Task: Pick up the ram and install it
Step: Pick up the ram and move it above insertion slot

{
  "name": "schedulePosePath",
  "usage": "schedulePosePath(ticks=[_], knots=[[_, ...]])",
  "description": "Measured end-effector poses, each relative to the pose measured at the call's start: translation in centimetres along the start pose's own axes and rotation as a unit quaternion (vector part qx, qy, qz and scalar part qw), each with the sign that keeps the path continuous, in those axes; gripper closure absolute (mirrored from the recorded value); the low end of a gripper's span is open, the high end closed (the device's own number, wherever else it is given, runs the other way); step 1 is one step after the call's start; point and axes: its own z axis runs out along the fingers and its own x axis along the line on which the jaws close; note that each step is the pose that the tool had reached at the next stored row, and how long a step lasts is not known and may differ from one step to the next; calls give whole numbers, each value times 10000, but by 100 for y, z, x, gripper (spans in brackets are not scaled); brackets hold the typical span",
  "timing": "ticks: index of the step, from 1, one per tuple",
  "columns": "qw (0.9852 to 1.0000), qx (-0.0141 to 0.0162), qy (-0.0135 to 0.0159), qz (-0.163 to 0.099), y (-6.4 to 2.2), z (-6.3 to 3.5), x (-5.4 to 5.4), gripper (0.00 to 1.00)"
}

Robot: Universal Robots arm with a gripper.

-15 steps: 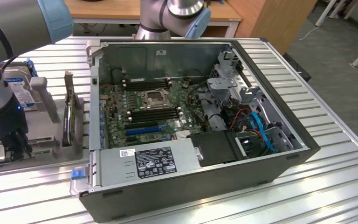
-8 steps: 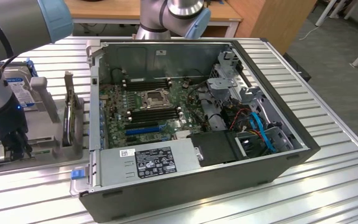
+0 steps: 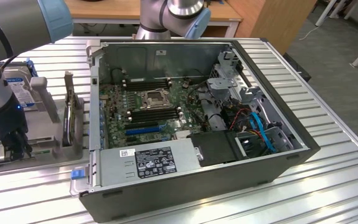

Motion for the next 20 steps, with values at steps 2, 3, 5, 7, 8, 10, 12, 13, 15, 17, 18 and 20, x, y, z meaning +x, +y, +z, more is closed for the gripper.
schedulePosePath(ticks=[2, 3, 5, 7, 8, 10, 12, 13, 15, 17, 18, 20], knots=[[10000, 0, 0, 0, 0, 0, 0, 79], [10000, 0, 0, 0, 0, 0, 0, 79], [10000, 0, 0, 0, 0, 0, 0, 80], [10000, 0, -1, 0, 0, 0, 0, 87], [10000, 0, 0, 0, 0, 0, 0, 89], [10000, 0, 0, 0, 0, 0, 0, 89], [10000, 0, 0, 0, 0, 0, 0, 89], [10000, 0, 0, 0, 0, 0, 0, 89], [10000, 0, 0, 0, 0, 0, 0, 89], [10000, 0, 0, 0, 0, 0, 0, 89], [10000, 0, 0, 0, 0, 0, 0, 89], [10000, 0, 0, 0, 0, 0, 0, 89]])
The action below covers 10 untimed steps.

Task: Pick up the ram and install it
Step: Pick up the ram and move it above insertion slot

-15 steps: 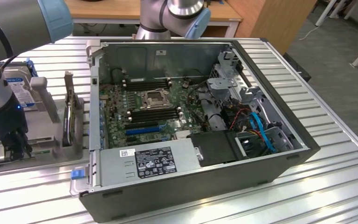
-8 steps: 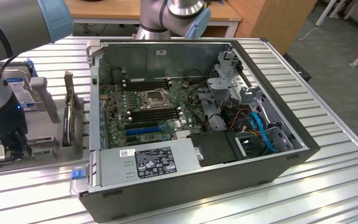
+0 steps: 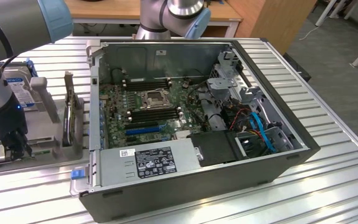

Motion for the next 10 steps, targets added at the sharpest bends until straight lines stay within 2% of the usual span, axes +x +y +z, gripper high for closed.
schedulePosePath(ticks=[10], knots=[[10000, -1, 0, 0, 2, -89, -1, 89]])
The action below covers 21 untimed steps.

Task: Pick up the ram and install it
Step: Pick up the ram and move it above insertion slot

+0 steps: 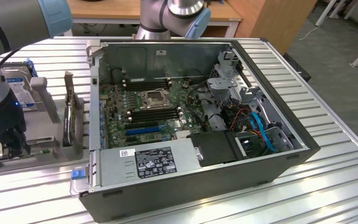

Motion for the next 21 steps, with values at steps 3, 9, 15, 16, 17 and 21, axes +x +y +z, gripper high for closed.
schedulePosePath(ticks=[3, 9, 15, 16, 17, 21], knots=[[10000, 0, 0, 0, 0, -47, -1, 89], [10000, 0, 0, 0, 0, -151, -3, 89], [10000, 0, 0, 0, -4, -282, -5, 89], [10000, 0, 0, 0, -4, -305, -5, 89], [10000, 0, 0, 0, -5, -327, -6, 89], [10000, 0, 0, 0, -8, -421, -7, 89]])
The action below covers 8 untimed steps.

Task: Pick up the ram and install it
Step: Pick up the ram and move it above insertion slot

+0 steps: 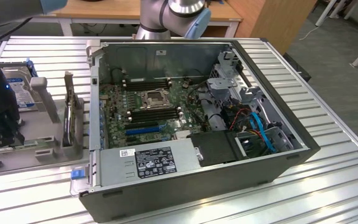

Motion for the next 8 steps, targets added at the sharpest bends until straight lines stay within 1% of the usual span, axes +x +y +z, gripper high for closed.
schedulePosePath(ticks=[8], knots=[[10000, 0, 0, 0, -2, -220, -4, 89]])
